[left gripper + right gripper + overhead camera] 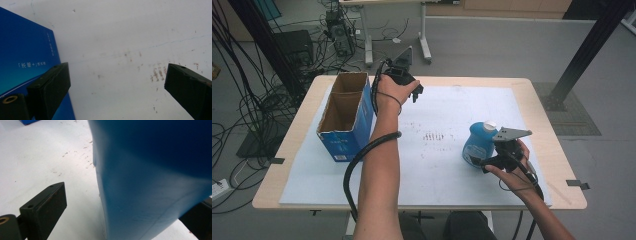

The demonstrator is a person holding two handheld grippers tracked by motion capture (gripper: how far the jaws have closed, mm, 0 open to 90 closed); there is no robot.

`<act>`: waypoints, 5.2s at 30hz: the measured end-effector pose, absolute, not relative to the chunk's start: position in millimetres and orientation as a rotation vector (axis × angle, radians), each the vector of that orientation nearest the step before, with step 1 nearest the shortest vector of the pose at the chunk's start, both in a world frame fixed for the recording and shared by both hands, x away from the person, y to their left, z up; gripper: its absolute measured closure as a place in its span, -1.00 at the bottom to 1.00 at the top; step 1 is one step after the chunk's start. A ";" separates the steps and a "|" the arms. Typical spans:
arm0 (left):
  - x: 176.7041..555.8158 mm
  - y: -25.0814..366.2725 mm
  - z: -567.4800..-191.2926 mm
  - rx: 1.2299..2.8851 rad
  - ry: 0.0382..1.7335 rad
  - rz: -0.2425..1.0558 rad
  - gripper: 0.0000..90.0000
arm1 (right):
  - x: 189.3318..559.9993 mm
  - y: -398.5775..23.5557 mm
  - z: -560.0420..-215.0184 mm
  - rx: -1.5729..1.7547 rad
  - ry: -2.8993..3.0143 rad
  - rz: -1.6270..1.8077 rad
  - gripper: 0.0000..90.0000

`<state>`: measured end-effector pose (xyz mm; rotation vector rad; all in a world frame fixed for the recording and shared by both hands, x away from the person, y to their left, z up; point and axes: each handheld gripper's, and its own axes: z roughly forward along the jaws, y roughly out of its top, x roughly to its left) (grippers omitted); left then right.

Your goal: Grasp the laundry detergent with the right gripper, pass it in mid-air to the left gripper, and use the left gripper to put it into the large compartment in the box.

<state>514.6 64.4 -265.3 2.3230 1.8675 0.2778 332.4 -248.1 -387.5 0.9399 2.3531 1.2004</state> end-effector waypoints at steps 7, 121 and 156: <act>514.4 62.0 -262.9 2.325 1.856 0.279 -0.84 | 334.6 -251.5 -387.3 0.959 2.345 1.199 -0.88; 503.3 72.7 -248.8 2.311 1.862 0.320 -0.85 | 340.6 -247.2 -389.4 0.943 2.315 1.195 -0.06; 501.3 73.8 -245.1 2.309 1.862 0.330 -0.84 | 340.1 -247.6 -389.9 0.953 2.308 1.204 0.02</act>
